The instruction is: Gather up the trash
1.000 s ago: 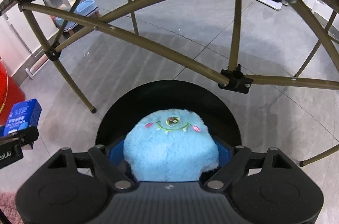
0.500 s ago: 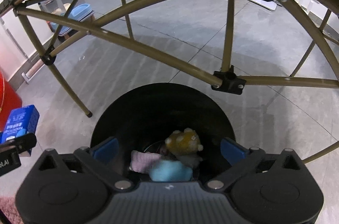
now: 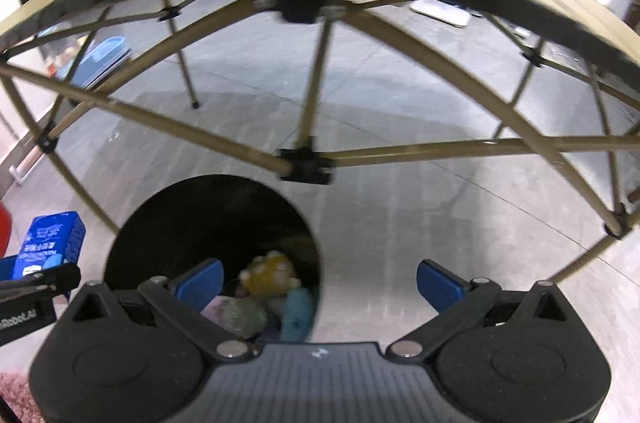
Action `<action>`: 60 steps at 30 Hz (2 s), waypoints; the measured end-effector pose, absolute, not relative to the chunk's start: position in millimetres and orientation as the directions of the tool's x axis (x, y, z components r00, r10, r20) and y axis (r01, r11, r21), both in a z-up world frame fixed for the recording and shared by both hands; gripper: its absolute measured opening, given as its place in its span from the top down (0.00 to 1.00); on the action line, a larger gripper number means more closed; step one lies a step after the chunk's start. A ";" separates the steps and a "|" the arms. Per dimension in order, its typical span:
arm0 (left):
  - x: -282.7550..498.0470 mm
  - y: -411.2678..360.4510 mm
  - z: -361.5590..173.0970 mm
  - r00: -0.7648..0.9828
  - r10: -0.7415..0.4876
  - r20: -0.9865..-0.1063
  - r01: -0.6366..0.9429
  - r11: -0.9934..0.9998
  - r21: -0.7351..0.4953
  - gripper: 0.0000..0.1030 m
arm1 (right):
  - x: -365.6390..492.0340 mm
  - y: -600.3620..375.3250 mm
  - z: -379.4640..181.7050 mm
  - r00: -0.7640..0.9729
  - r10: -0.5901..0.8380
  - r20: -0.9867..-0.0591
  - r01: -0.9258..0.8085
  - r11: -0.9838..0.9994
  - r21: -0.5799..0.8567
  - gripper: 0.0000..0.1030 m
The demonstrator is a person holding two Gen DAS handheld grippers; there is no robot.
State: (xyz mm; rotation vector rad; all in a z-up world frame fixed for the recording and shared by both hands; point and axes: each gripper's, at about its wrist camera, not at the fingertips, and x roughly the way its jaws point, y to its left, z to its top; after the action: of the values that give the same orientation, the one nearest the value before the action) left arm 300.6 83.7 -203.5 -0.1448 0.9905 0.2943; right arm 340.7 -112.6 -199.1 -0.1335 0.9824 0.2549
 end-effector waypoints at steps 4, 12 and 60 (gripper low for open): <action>312.0 62.7 -208.0 0.511 0.155 -0.846 -0.273 0.962 0.011 0.43 | 342.1 -134.6 -197.4 0.542 0.129 -0.830 -0.237 0.972 -0.004 0.00; 333.7 35.3 -226.9 0.480 0.106 -0.871 -0.229 0.973 -0.007 0.43 | 340.8 -168.5 -202.3 0.542 0.068 -0.838 -0.177 0.984 -0.035 0.00; 282.0 35.2 -160.4 0.563 0.094 -0.821 -0.189 0.982 -0.017 0.00 | 299.9 -181.0 -157.4 0.613 0.114 -0.782 -0.190 0.982 -0.006 0.00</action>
State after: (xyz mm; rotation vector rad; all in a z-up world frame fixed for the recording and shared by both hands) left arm 282.0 35.2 -160.4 -0.1075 0.9585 0.1675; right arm 299.9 -181.0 -157.4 -0.0916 0.8942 0.1757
